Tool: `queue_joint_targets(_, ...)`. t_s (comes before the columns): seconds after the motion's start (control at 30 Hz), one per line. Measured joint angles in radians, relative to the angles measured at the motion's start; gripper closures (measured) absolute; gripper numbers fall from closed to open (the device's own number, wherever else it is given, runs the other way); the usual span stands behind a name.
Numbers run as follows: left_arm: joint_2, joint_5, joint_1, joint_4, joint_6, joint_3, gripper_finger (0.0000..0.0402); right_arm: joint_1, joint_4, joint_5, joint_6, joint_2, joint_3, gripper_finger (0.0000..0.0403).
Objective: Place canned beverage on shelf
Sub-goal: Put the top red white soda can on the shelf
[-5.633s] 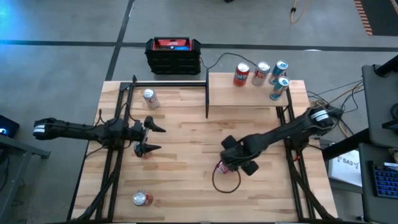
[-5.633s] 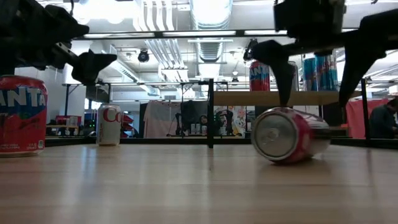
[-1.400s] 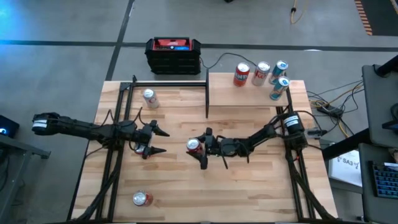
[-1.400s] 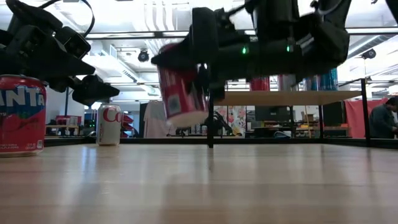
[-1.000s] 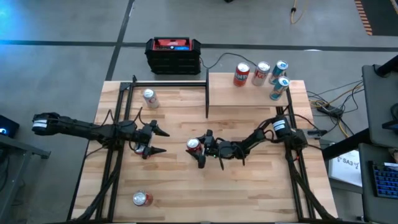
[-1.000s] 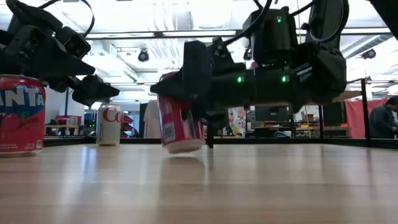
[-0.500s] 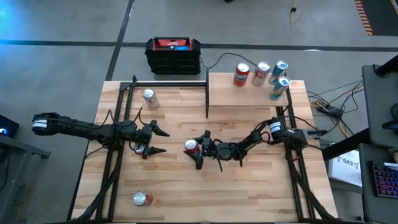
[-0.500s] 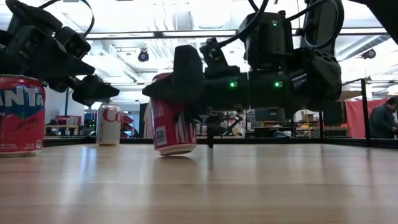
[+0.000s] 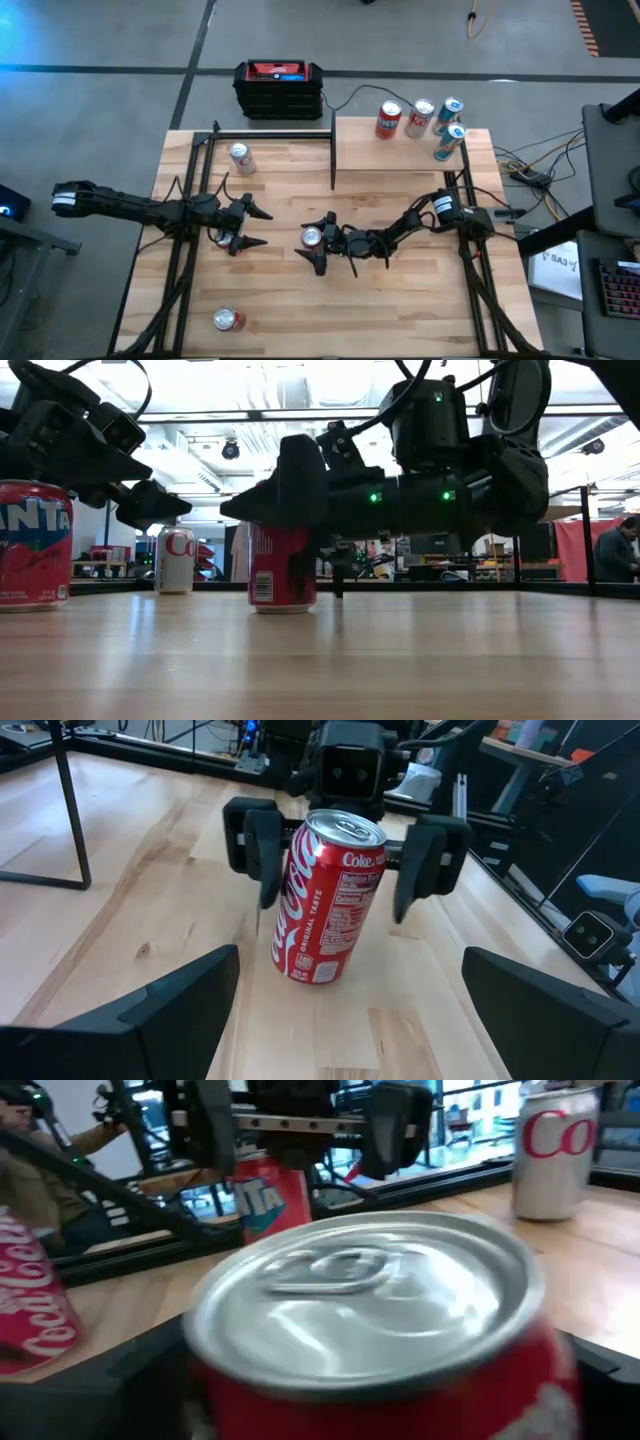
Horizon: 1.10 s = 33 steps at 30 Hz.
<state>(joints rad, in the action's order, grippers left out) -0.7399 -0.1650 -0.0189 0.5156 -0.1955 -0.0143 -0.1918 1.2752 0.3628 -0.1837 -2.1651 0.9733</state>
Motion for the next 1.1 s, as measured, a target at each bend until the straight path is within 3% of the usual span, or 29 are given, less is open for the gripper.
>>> queue_joint_targets(0.13, 0.0, 0.0, 0.0, 0.0, 0.0, 0.0, 0.0033, -0.007, -0.119, 0.0, -0.065, 0.06, 0.0, 0.0022)
queue_joint_targets(0.37, 0.0, 0.0, 0.0, 0.001, 0.0, 0.0, 0.0033, -0.012, -0.679, -0.004, -0.204, 0.299, 0.0, 0.002)
queue_joint_targets(0.53, 0.0, 0.0, 0.0, 0.001, 0.0, 0.0, 0.0033, -0.026, -0.889, -0.056, -0.21, 0.476, -0.025, 0.002)
queue_joint_targets(0.67, 0.0, 0.0, 0.0, 0.001, 0.0, 0.0, 0.0033, -0.026, -0.893, -0.172, -0.203, 0.583, -0.098, 0.002)
queue_joint_targets(0.8, 0.0, 0.0, 0.0, 0.001, 0.0, 0.0, 0.0033, -0.024, -0.861, -0.214, -0.224, 0.68, -0.231, 0.0019)
queue_joint_targets(1.1, -0.006, 0.0, 0.0, 0.006, 0.0, 0.0, 0.0033, -0.037, -0.45, -0.213, -0.19, 0.841, -0.561, 0.0019)
